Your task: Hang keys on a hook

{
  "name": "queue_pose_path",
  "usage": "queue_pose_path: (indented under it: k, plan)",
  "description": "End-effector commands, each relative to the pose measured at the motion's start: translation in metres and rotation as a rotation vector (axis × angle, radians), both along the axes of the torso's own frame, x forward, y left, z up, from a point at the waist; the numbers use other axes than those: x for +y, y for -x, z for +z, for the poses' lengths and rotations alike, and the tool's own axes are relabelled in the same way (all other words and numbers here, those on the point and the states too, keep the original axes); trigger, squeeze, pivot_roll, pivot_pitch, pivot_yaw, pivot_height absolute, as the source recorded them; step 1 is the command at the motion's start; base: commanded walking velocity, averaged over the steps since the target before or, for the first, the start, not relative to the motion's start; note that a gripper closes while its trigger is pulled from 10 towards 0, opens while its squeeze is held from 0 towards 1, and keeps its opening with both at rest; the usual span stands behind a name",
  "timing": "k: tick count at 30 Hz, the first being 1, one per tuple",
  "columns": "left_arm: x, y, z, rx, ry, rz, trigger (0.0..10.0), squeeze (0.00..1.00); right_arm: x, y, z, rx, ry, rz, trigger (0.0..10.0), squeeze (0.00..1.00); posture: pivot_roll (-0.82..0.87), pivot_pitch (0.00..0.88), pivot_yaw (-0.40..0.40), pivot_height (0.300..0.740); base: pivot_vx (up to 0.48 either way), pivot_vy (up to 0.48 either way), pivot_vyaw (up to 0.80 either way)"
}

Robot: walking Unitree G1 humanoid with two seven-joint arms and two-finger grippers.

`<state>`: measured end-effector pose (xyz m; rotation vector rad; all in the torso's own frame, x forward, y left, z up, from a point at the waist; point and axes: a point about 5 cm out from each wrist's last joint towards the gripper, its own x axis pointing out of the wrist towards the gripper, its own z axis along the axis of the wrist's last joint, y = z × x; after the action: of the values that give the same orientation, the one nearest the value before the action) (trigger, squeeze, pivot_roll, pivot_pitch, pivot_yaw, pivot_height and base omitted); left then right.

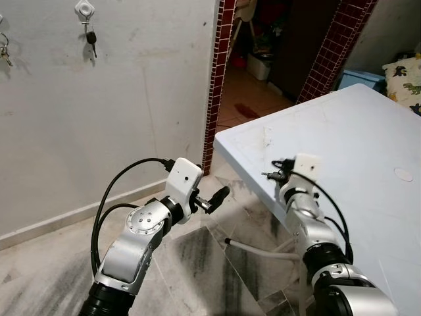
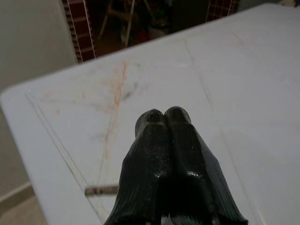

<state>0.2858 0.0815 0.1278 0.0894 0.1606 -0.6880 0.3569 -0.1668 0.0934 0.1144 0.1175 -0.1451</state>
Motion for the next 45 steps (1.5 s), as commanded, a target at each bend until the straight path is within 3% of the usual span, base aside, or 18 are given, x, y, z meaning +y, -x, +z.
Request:
queue_pose_path:
  k: [1, 4, 5, 6, 14, 23, 33, 34, 36, 37, 38, 39, 40, 45]
  plan:
    - [-0.005, -0.002, 0.003, -0.016, -0.002, -0.013, 10.0, 0.00, -0.003, -0.004, 0.012, -0.054, -0.017, -0.006, 0.0, 0.00, 0.15, 0.000, -0.097, 0.740, 0.000, 0.000, 0.00]
    - [-0.005, -0.002, 0.003, -0.018, 0.000, -0.012, 10.0, 0.00, -0.002, -0.005, 0.013, -0.059, -0.006, 0.003, 0.0, 0.00, 0.15, 0.000, -0.098, 0.740, 0.000, 0.000, 0.00]
    - [-0.006, -0.002, 0.003, -0.019, 0.000, -0.012, 10.0, 0.00, -0.001, -0.005, 0.014, -0.062, -0.003, 0.007, 2.3, 0.00, 0.15, 0.000, -0.098, 0.740, 0.000, 0.000, 0.00]
    - [-0.006, -0.002, 0.003, -0.019, 0.003, -0.012, 10.0, 0.00, 0.001, -0.004, 0.012, -0.058, 0.006, 0.020, 10.0, 1.00, 0.15, 0.000, -0.099, 0.740, 0.000, 0.000, 0.00]
    - [-0.008, -0.002, 0.004, -0.025, 0.015, -0.014, 10.0, 0.00, 0.000, 0.001, 0.005, -0.026, 0.089, 0.042, 10.0, 1.00, 0.15, 0.000, -0.105, 0.740, 0.000, 0.000, 0.00]
    - [-0.009, -0.001, 0.004, -0.028, 0.017, -0.012, 10.0, 0.00, -0.012, 0.004, -0.003, 0.039, 0.280, 0.127, 10.0, 1.00, 0.15, 0.000, -0.112, 0.740, 0.000, 0.000, 0.00]
    - [-0.010, 0.000, 0.003, -0.028, 0.023, -0.012, 10.0, 0.00, -0.026, 0.009, -0.017, 0.145, 0.320, 0.144, 10.0, 1.00, 0.14, 0.000, -0.116, 0.740, 0.000, 0.000, 0.00]
    - [-0.010, 0.000, 0.003, -0.027, 0.024, -0.015, 10.0, 0.00, -0.028, 0.012, -0.022, 0.182, 0.321, 0.123, 10.0, 0.78, 0.14, 0.000, -0.116, 0.740, 0.000, 0.000, 0.00]
    - [-0.010, 0.001, 0.002, -0.026, 0.023, -0.015, 10.0, 0.00, -0.028, 0.013, -0.024, 0.192, 0.320, 0.117, 10.0, 0.73, 0.14, 0.000, -0.116, 0.740, 0.000, 0.000, 0.00]
    - [-0.010, 0.000, 0.002, -0.026, 0.022, -0.015, 10.0, 0.00, -0.026, 0.014, -0.027, 0.204, 0.317, 0.117, 10.0, 0.53, 0.14, 0.000, -0.116, 0.740, 0.000, 0.000, 0.00]
    - [-0.010, 0.000, 0.002, -0.026, 0.022, -0.013, 10.0, 0.00, -0.024, 0.015, -0.029, 0.215, 0.316, 0.117, 10.0, 0.20, 0.14, 0.000, -0.116, 0.740, 0.000, 0.000, 0.00]
    - [-0.010, 0.000, 0.002, -0.026, 0.022, -0.013, 10.0, 0.00, -0.024, 0.015, -0.029, 0.215, 0.316, 0.117, 10.0, 0.20, 0.14, 0.000, -0.116, 0.740, 0.000, 0.000, 0.00]
    - [-0.009, -0.001, 0.003, -0.027, 0.022, -0.010, 10.0, 0.00, -0.021, 0.019, -0.035, 0.246, 0.300, 0.100, 10.0, 0.00, 0.15, 0.000, -0.120, 0.740, 0.000, 0.000, 0.00]
    - [-0.009, -0.001, 0.002, -0.026, 0.019, -0.004, 10.0, 0.00, -0.007, 0.026, -0.045, 0.279, 0.209, 0.073, 10.0, 0.00, 0.15, 0.000, -0.120, 0.740, 0.000, 0.000, 0.00]
